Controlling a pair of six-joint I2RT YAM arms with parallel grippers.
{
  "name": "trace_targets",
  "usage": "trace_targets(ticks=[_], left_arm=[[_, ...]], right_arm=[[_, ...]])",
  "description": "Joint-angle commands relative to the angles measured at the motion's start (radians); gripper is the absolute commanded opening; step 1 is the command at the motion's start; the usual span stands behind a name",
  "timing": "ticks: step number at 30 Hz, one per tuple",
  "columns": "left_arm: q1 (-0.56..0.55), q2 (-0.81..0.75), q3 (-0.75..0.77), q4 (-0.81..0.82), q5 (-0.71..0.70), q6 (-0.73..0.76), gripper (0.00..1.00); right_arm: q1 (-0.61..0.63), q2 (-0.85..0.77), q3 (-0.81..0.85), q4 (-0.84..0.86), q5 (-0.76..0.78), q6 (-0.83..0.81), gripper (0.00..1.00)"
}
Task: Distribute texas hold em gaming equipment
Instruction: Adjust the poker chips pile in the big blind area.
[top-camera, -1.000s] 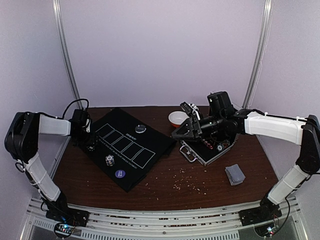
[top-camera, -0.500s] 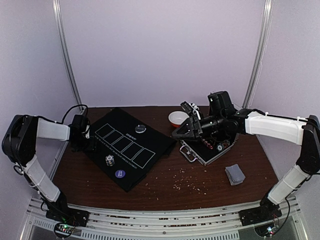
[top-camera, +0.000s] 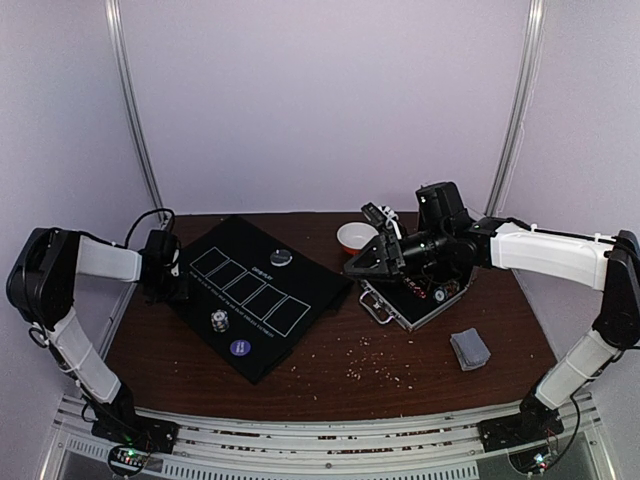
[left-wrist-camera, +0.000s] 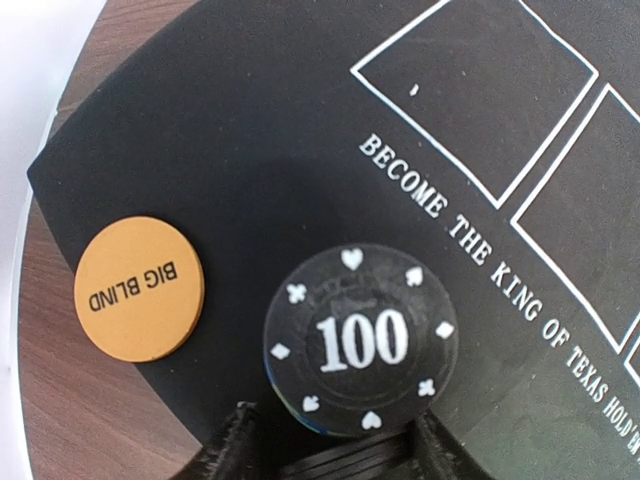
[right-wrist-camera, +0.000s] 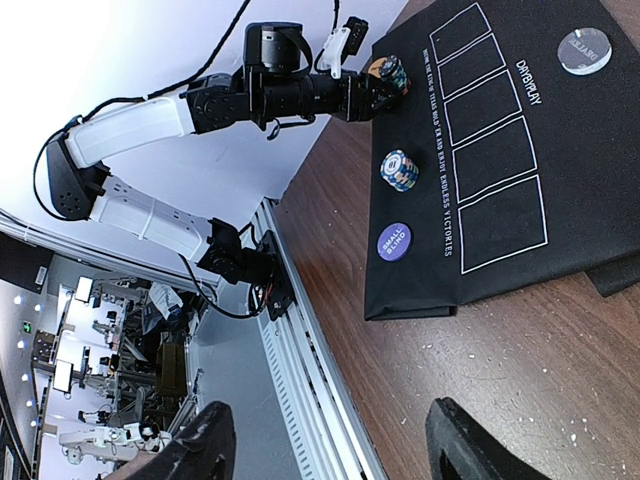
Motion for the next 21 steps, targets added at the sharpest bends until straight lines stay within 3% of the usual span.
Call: trace_targets(ticks=[1,15,21], left_arm=[[-0.006,0.004,0.004,0.048,-0.007,-0.002,0.47],[-0.005,-0.051,0.011,-0.059,0.024,0.011,0.06],[-0.004,-0.09,0.0,-0.119,0.092,0.017,0.0]], right_arm=[[-0.005,-0.03,0.034,-0.012,0.007,-0.009,0.67],[-0.005,-0.02,0.034,-0.011,0.003,-0.012,0.68],[-0.005,-0.019,0.033,-0.009,-0.002,-0.016,0.68]])
